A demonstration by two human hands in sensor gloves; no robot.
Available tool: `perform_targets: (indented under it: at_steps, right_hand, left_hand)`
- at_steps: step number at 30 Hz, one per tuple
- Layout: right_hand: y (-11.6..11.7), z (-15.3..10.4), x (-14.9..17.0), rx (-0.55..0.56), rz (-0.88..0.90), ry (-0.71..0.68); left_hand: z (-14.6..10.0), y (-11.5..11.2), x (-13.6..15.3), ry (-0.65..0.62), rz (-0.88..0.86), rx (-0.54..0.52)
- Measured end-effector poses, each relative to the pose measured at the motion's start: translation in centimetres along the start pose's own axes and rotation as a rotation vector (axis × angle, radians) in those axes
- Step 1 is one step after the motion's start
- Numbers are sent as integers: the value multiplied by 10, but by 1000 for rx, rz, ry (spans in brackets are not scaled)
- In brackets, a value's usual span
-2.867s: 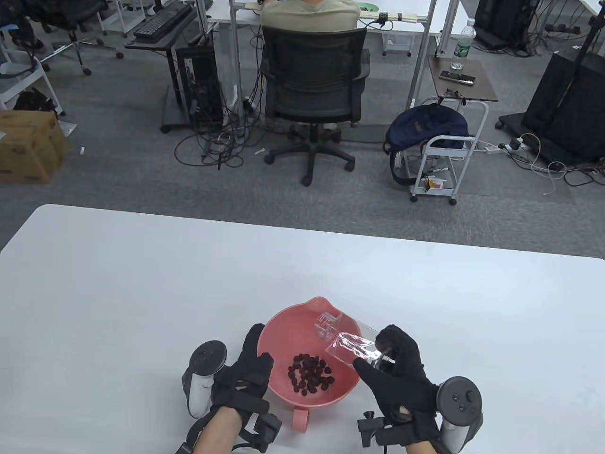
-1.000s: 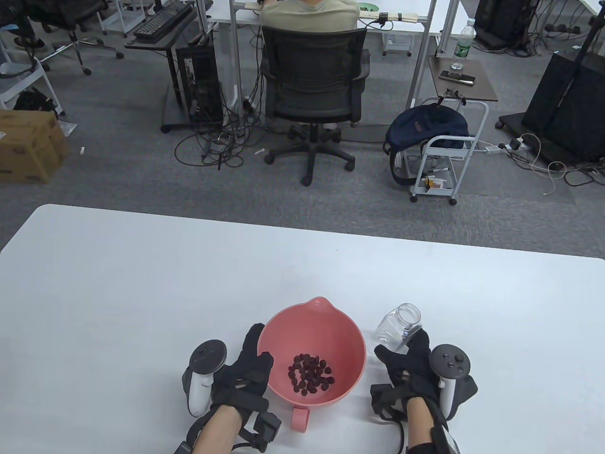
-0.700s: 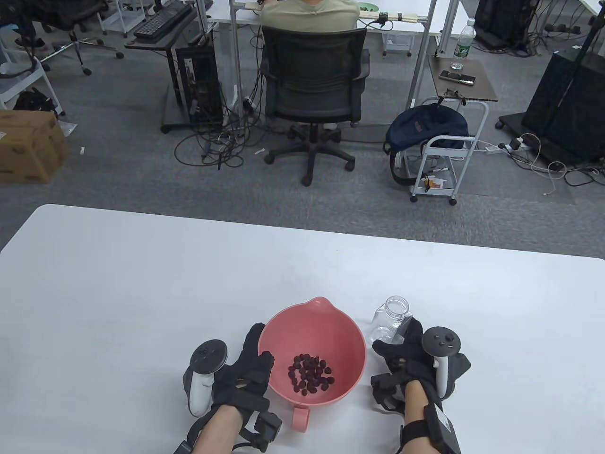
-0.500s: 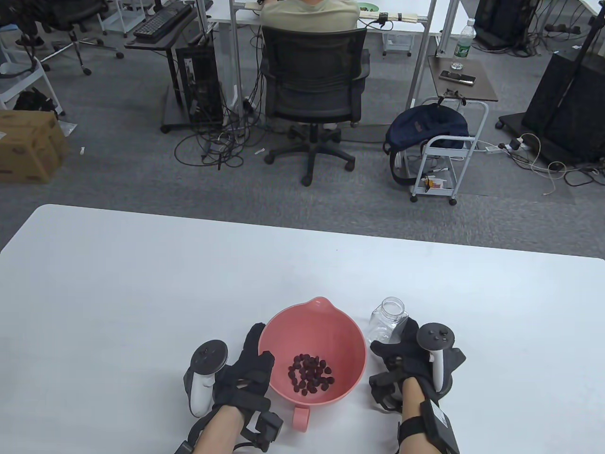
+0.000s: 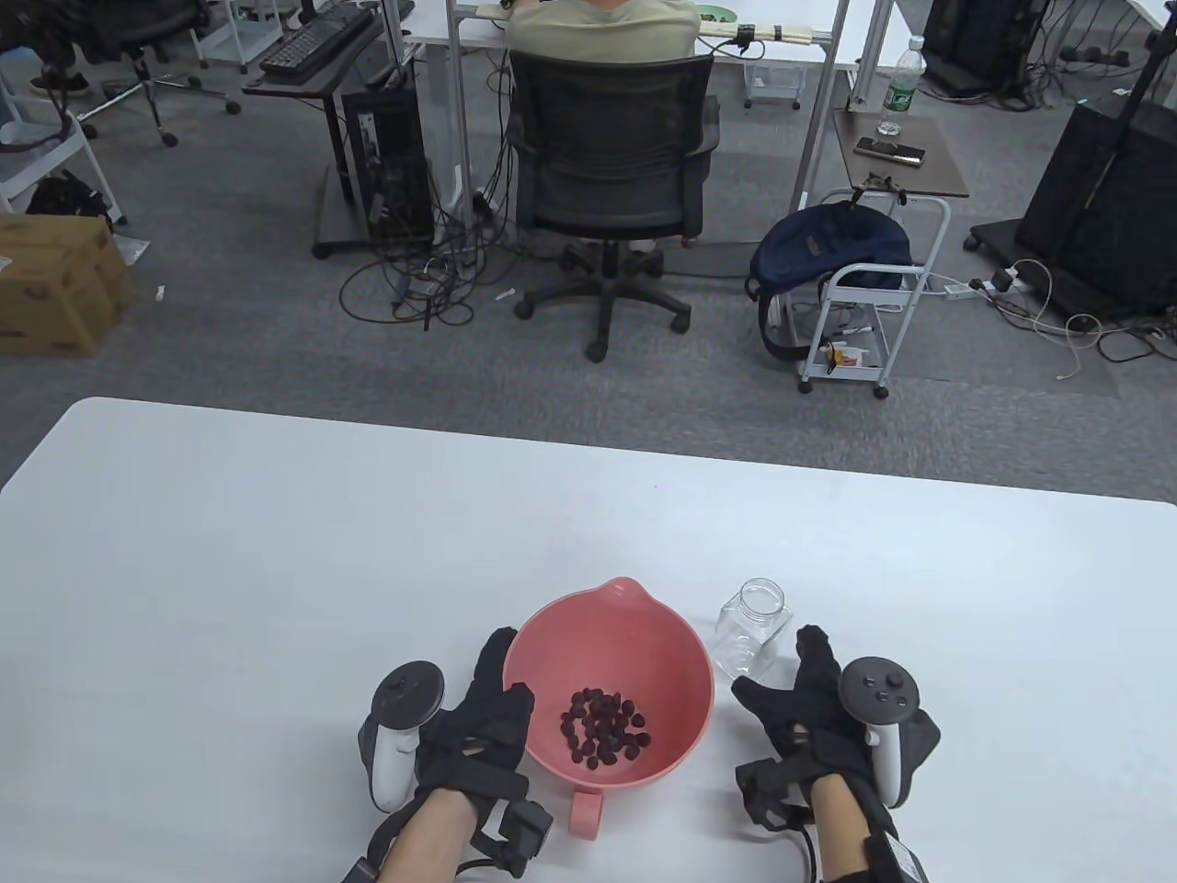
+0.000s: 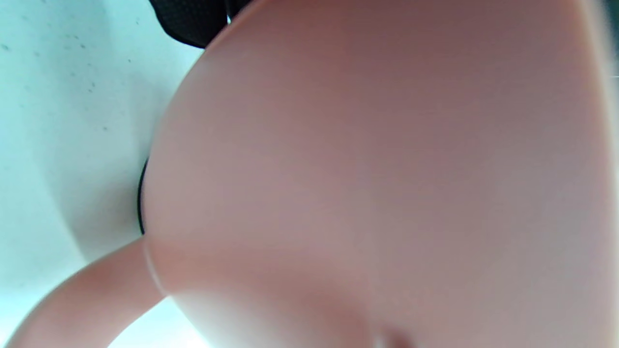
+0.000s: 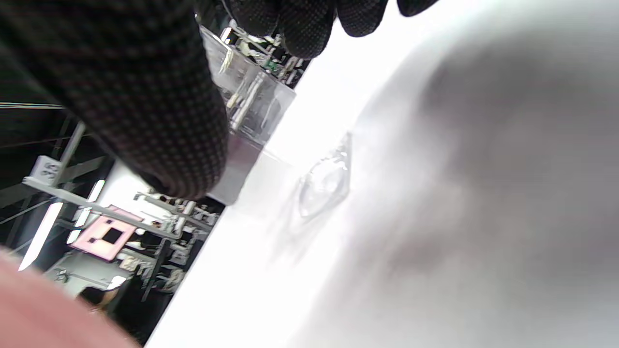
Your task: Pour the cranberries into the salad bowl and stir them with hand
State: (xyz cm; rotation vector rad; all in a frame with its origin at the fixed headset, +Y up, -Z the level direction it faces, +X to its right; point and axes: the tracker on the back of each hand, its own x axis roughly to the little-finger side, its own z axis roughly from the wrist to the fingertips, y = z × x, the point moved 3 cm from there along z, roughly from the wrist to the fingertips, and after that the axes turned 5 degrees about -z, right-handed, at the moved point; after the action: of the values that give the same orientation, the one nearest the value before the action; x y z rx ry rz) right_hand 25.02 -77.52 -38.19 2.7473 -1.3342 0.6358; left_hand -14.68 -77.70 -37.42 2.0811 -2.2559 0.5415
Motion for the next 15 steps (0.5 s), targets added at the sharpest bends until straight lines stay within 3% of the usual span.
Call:
perform_targets:
  at_steps: [11,15]
  right_hand:
    - [-45,-70,-48,57,131,-240]
    - [-47,-89,-72,46,97,-345]
  left_hand:
    - [0,1,0,-9,9,-18]
    - [0,1,0,-10,12,-16]
